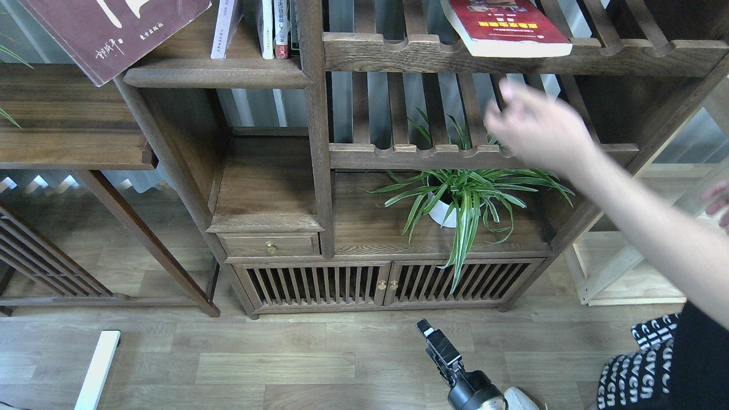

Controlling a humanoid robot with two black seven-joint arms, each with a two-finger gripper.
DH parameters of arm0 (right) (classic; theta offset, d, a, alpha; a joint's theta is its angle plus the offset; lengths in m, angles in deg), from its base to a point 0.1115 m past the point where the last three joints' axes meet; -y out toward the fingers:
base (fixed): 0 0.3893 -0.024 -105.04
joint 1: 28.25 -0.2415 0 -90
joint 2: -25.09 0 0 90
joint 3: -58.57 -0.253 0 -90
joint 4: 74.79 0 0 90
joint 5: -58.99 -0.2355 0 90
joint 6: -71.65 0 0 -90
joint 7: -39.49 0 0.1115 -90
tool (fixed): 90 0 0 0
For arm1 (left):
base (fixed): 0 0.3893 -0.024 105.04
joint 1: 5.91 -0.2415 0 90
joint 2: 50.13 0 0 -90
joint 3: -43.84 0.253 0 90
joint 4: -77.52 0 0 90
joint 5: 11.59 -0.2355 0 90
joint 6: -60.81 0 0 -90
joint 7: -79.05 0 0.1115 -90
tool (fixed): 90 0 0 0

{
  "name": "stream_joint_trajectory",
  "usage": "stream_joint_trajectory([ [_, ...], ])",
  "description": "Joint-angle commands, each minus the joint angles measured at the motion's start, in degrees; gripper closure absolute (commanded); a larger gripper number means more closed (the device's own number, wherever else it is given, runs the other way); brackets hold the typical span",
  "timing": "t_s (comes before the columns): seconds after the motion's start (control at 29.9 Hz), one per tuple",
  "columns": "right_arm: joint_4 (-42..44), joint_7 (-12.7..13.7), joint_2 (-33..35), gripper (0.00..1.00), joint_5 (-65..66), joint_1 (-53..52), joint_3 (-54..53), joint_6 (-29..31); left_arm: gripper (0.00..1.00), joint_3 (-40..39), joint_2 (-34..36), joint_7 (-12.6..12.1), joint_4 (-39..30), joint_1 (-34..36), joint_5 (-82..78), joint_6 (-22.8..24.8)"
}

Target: Organize books on shelf

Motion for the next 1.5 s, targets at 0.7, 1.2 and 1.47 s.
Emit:
stream_joint_trajectory([
  [0.7,-3.04,-0.03,0.00,0.01,-0.88,1.38,0.50,0.00,0.99,11.94,-5.07,0.00,4.20,12.50,-5.57,-18.68],
  [1.2,-3.48,-0.03,0.00,0.01,-4.57,4.72,-0.02,0.00,0.99,26.01,-5.42,1.11,12.13,28.07,-7.86,-18.06],
  [1.47,-3.48,0.15,1.32,0.01,-5.72,5.25,0.41,0.00,1.00,15.04,-1.56,2.69,7.21,16.49,-4.26,-9.38],
])
